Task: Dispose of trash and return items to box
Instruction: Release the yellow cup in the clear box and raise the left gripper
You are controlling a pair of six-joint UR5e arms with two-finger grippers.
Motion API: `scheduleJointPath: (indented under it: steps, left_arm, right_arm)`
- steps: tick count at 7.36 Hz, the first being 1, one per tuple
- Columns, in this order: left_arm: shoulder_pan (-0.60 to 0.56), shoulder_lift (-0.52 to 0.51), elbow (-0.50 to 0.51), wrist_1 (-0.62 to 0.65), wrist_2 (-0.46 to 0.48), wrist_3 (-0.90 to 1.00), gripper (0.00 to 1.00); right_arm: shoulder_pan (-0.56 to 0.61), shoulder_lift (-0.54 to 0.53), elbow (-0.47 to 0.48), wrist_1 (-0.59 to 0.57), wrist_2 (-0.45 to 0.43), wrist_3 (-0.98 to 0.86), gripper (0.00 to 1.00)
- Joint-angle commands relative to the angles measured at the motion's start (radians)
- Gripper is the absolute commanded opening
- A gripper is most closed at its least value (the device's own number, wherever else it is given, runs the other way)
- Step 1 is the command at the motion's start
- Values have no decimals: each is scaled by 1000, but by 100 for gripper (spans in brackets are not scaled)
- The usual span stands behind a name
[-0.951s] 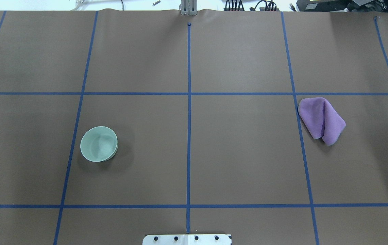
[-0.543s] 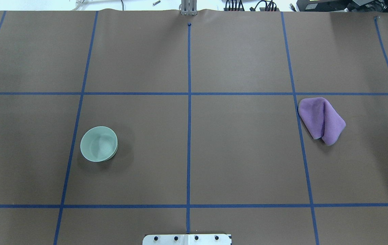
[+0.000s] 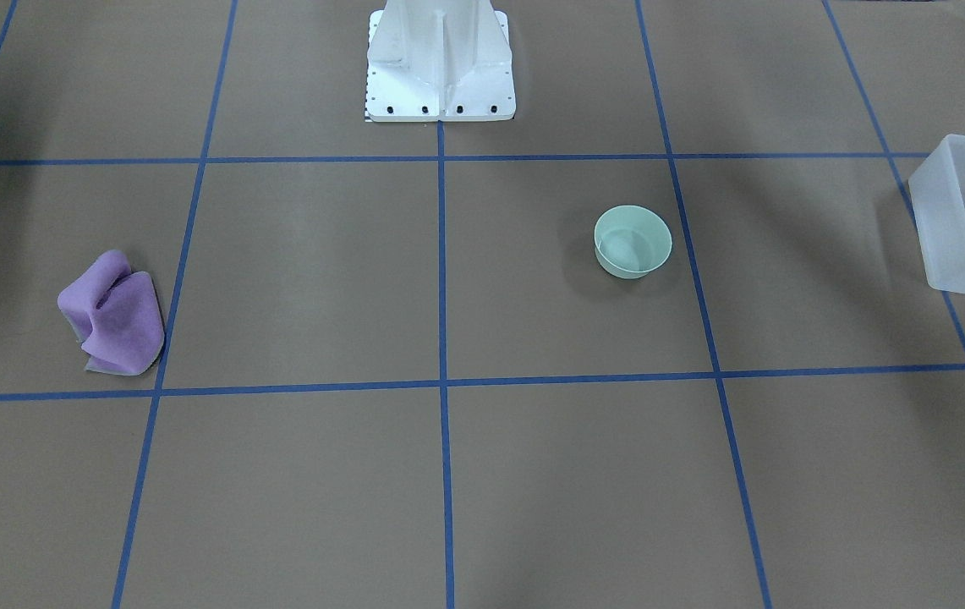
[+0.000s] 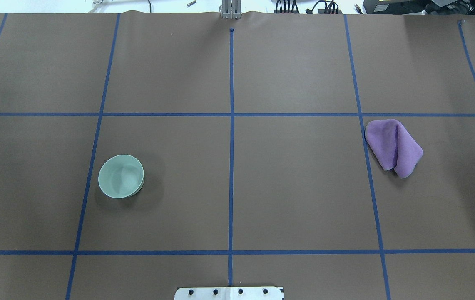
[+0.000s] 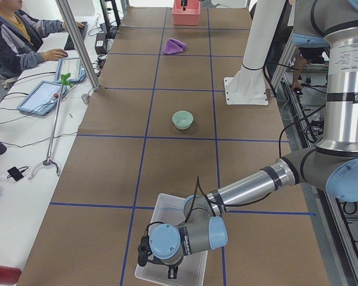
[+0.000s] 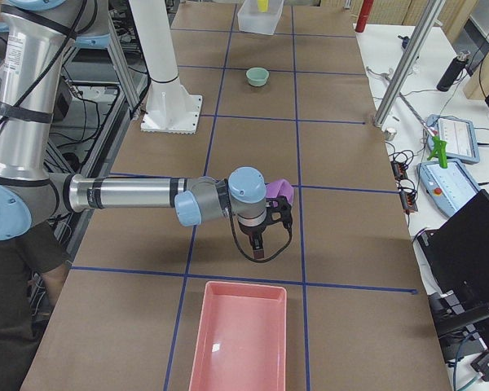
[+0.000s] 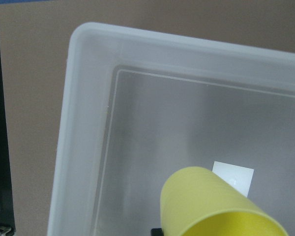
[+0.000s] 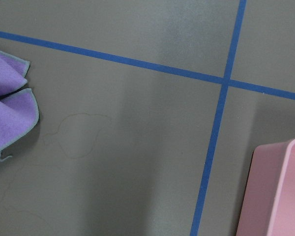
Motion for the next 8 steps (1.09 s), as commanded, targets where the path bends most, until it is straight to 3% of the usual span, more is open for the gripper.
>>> scheduleJointPath:
  steps: [1, 2, 3, 4, 6, 7, 8]
  left_arm:
    - [1, -2, 6, 0, -1, -3, 3]
    - [4, -4, 4, 0, -1, -6, 27]
    - [4, -7, 4, 0, -2, -23, 78]
    - [4, -12, 0, -2, -1, -22, 97]
    - [4, -30, -87, 19, -5, -29, 97]
    - [4, -32, -170, 96, -57, -34, 97]
    - [3, -30, -321, 245, -62, -37, 97]
  right_arm:
    - [-1, 0, -1, 1, -1, 0, 100]
    - [-1, 0, -1, 1, 1, 0, 100]
    - [-1, 0, -1, 1, 1, 0, 100]
    - [-1, 0, -1, 1, -1, 0, 100]
    - [-1, 0, -1, 1, 1, 0, 100]
    - [-1, 0, -1, 0, 2, 0, 100]
    - [-1, 0, -1, -1, 2, 0, 100]
